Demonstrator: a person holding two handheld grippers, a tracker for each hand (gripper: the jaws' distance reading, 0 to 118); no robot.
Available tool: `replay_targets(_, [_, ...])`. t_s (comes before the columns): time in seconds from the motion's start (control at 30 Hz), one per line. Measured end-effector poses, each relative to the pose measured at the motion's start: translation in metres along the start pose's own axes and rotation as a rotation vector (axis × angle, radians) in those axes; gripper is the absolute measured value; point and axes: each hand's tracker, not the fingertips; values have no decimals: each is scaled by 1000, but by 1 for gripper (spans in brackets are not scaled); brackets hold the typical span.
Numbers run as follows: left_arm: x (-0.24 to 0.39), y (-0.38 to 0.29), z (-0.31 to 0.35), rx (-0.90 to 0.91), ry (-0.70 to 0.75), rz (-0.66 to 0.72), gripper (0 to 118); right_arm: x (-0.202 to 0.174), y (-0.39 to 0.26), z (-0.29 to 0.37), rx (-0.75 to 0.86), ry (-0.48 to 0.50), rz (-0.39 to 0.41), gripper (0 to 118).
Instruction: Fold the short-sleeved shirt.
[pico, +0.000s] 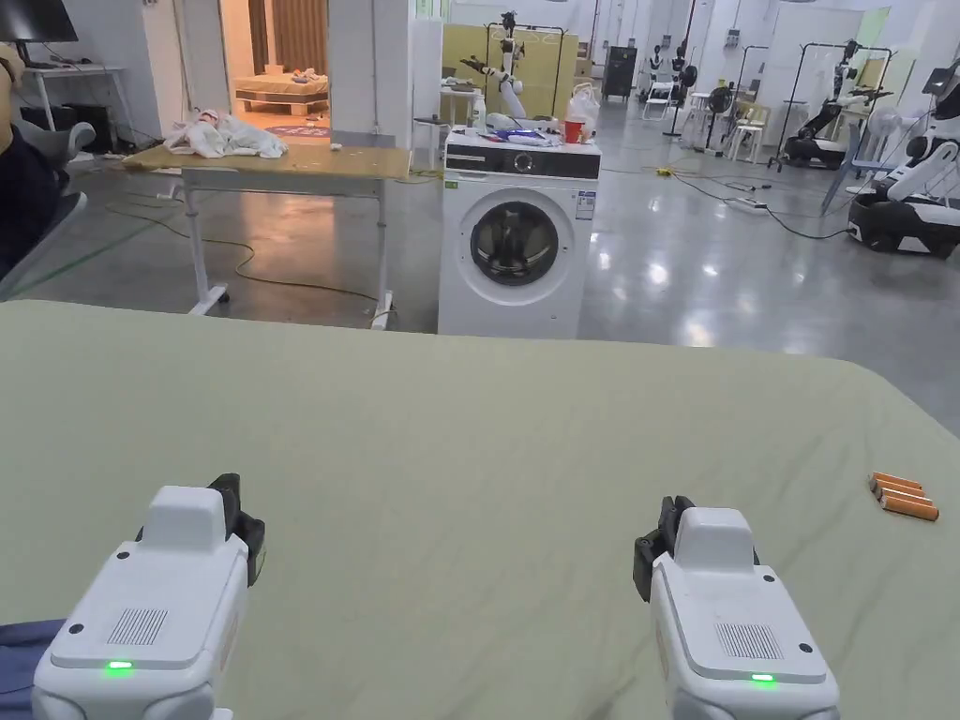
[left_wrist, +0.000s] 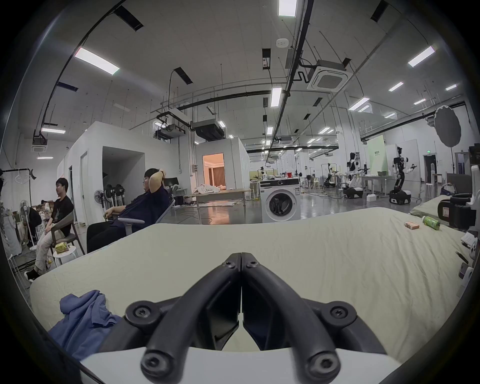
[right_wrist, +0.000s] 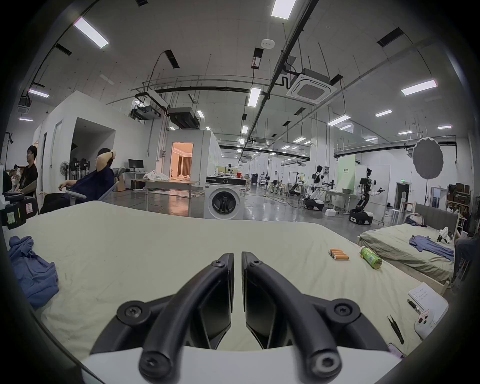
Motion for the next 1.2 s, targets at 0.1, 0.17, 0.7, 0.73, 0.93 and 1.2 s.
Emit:
replay_targets(0.1, [-2, 0, 0, -1, 4, 6, 0, -1, 0, 0, -2, 1, 3, 5])
replay_targets(0.17, [-2, 0, 1, -2, 4, 4, 0, -2, -1, -1, -8, 3, 13, 5])
replay_targets(0.7, [3, 13, -2, -33, -37, -82, 0, -2, 21, -7, -6, 80, 45, 5])
replay_targets(0.73, [15, 10, -3, -35, -3, -349, 0, -13, 20, -7, 8, 84, 319, 5])
replay_targets(0.93, [36, -16, -5, -9, 89, -1080, 0, -37, -8, -3, 108, 94, 1258, 5])
replay_targets(1.2, [17, -2, -8, -64, 23, -638, 0, -26, 6, -1, 13, 82, 827, 5])
